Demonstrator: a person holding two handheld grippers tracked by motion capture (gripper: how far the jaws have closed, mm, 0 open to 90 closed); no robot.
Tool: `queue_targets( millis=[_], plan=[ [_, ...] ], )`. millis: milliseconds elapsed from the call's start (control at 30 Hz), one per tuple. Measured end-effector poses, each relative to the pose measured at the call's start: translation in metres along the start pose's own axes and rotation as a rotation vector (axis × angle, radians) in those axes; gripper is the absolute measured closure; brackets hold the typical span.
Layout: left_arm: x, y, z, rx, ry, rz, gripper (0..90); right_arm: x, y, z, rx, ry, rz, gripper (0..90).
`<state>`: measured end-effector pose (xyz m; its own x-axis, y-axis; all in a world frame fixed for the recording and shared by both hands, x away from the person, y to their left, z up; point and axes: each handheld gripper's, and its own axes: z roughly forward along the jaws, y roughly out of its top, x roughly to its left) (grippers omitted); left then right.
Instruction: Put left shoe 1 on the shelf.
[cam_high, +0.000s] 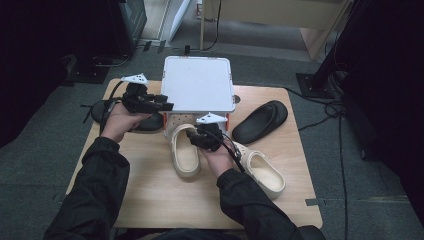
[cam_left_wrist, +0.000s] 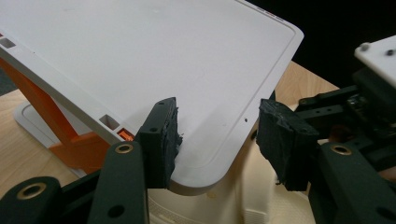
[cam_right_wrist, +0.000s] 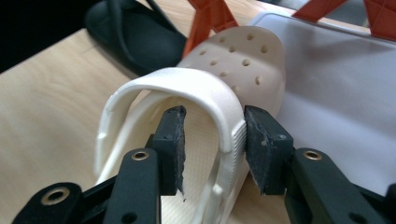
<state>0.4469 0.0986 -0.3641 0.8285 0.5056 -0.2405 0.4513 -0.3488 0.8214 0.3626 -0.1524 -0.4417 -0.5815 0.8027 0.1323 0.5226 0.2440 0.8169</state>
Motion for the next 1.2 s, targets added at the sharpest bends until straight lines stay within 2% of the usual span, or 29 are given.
queue_targets(
  millis=[100, 133, 167, 333, 467, 500, 633, 667, 733, 833, 933, 1033, 1200],
  plan=[
    [0.000, 0.000, 0.000, 0.000, 0.002, -0.001, 48.6, 0.001, -0.003, -0.008, -0.007, 0.020, -0.008, 60.1],
    [-0.001, 0.000, 0.000, 0.000, 0.004, 0.001, 48.7, 0.000, -0.008, -0.018, -0.007, 0.049, -0.008, 60.2],
    [-0.001, 0.000, 0.000, 0.000, 0.005, 0.002, 48.7, 0.000, -0.010, -0.022, -0.006, 0.058, -0.010, 60.2],
    [-0.001, 0.000, 0.000, -0.001, 0.004, -0.001, 48.8, -0.003, -0.019, -0.036, 0.001, 0.068, -0.005, 55.3],
    [-0.001, 0.000, 0.000, 0.001, 0.006, 0.002, 48.8, -0.007, -0.018, -0.041, -0.021, 0.072, 0.002, 60.6],
    [-0.001, 0.000, -0.001, 0.001, 0.005, 0.003, 48.8, -0.007, -0.017, -0.045, -0.020, 0.092, 0.006, 67.2],
    [-0.001, 0.000, 0.000, 0.000, 0.004, 0.003, 48.8, -0.005, -0.018, -0.050, -0.012, 0.106, -0.019, 76.9],
    [0.000, 0.000, 0.000, -0.001, 0.003, 0.003, 48.9, -0.004, -0.019, -0.048, 0.003, 0.117, -0.029, 79.8],
    [0.000, 0.000, -0.001, 0.000, 0.003, 0.003, 48.9, -0.005, -0.019, -0.047, 0.002, 0.116, -0.032, 80.1],
    [-0.001, 0.000, 0.000, 0.000, 0.005, 0.004, 48.8, -0.009, -0.015, -0.033, -0.002, 0.096, -0.023, 80.3],
    [0.000, -0.001, -0.001, -0.003, 0.003, 0.003, 48.9, -0.013, -0.011, -0.023, -0.002, 0.094, -0.001, 81.8],
    [0.000, -0.001, 0.000, -0.004, 0.001, 0.003, 48.8, -0.015, -0.010, -0.017, 0.007, 0.091, -0.002, 82.9],
    [0.000, -0.001, -0.001, -0.004, 0.001, 0.004, 48.8, -0.016, -0.010, -0.018, 0.011, 0.108, 0.004, 78.9]
  ],
)
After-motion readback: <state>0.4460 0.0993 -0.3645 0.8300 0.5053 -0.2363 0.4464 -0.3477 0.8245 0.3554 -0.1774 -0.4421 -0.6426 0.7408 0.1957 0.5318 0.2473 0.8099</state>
